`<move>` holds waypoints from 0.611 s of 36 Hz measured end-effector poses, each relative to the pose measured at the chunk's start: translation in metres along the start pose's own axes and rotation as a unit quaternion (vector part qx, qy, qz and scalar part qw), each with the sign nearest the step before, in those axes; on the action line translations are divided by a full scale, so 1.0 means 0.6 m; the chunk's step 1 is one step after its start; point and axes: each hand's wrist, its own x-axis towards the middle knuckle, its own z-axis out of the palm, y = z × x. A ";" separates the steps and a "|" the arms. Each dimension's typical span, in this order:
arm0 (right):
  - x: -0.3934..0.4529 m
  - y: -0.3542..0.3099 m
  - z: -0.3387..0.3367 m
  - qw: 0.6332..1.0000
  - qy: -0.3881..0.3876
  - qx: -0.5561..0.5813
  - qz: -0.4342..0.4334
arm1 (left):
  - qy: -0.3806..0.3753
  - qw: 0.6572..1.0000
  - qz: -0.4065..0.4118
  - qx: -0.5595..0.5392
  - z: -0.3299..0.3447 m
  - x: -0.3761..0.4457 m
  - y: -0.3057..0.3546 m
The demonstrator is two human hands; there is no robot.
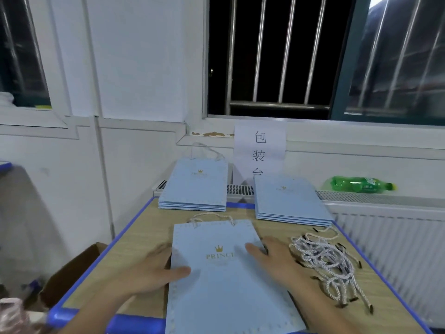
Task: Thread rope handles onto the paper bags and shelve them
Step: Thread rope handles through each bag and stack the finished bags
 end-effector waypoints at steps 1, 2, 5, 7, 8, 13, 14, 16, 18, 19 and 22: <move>0.002 -0.005 -0.003 0.999 0.012 0.031 -0.003 | 0.001 0.999 0.003 -0.046 -0.003 -0.005 0.006; 0.003 -0.010 -0.008 0.998 0.022 0.062 -0.006 | 0.009 0.996 0.000 -0.091 -0.008 -0.007 0.011; 0.005 -0.030 -0.024 0.991 0.033 0.130 0.009 | 0.044 0.988 -0.003 -0.147 -0.029 -0.007 0.034; 0.013 -0.040 -0.030 0.988 0.026 0.151 0.005 | 0.060 0.989 -0.002 -0.136 -0.040 -0.004 0.051; 0.017 -0.045 -0.033 0.987 0.015 0.160 0.014 | 0.063 0.988 -0.006 -0.140 -0.044 0.000 0.056; 0.040 -0.079 -0.059 0.970 -0.028 0.242 0.023 | 0.091 0.974 0.012 -0.207 -0.071 0.019 0.086; 0.045 -0.085 -0.065 0.965 -0.028 0.260 0.030 | 0.101 0.967 0.016 -0.234 -0.076 0.024 0.087; 0.048 -0.098 -0.076 0.950 -0.031 0.304 0.061 | 0.139 0.945 0.019 -0.295 -0.084 0.034 0.089; 0.042 -0.106 -0.083 0.917 -0.046 0.386 0.087 | 0.185 0.924 -0.008 -0.334 -0.089 0.044 0.089; 0.037 -0.107 -0.083 0.885 -0.060 0.451 0.099 | 0.196 0.916 -0.022 -0.350 -0.090 0.045 0.092; 0.024 -0.106 -0.079 0.773 -0.101 0.613 0.129 | 0.216 0.908 -0.038 -0.356 -0.098 0.051 0.073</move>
